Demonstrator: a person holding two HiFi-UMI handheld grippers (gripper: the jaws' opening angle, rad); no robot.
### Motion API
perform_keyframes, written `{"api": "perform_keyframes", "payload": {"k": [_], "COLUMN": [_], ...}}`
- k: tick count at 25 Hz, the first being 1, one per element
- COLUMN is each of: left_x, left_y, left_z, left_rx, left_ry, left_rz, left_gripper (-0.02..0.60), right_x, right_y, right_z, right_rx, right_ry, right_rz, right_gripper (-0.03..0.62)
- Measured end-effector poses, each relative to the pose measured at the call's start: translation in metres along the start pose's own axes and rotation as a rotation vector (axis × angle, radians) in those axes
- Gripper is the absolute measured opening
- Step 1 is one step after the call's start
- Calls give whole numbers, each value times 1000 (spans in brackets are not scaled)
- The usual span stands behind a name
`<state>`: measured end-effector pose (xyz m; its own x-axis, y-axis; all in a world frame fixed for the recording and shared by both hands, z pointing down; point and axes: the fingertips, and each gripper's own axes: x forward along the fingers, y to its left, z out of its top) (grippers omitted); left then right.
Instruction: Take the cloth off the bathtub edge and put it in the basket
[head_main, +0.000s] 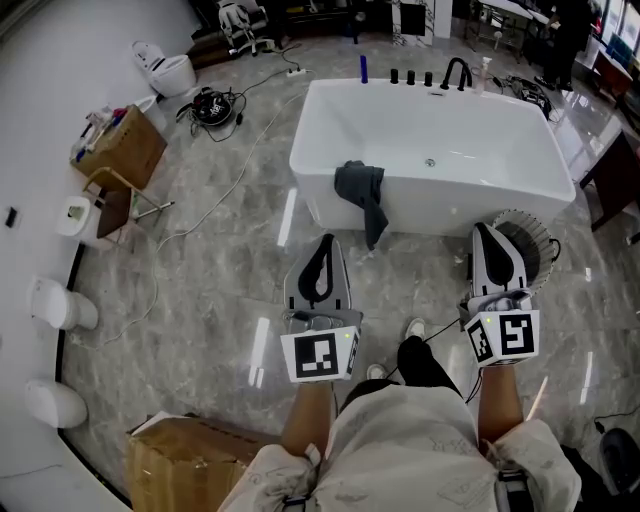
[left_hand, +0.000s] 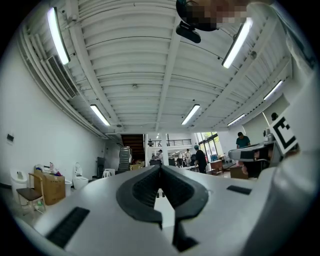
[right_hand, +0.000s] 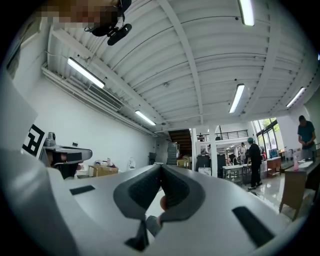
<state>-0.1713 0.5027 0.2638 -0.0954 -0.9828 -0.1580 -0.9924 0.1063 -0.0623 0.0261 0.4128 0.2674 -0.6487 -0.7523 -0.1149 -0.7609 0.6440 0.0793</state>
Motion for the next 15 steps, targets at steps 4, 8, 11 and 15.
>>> {"api": "perform_keyframes", "payload": {"k": [4,8,11,15], "left_x": [7,25,44,78], "left_y": [4,10,13,10], "left_z": [-2,-7,-15,-24], "left_rx": [4,15,23,28], "left_ry": [6,9,26,37], "left_rz": [-1,5,7,4], "left_gripper": [3,3,3,3], "right_x": [11,33,53,79], "right_y": [2,1,-7,-27], "right_z": [-3,-11,-17,-31], "right_rx": [18,26,38,52], "right_ry": [-9,-6,-6,1], "right_rz": [12,25,33,37], "right_gripper": [-11,-12,-12,-12]}}
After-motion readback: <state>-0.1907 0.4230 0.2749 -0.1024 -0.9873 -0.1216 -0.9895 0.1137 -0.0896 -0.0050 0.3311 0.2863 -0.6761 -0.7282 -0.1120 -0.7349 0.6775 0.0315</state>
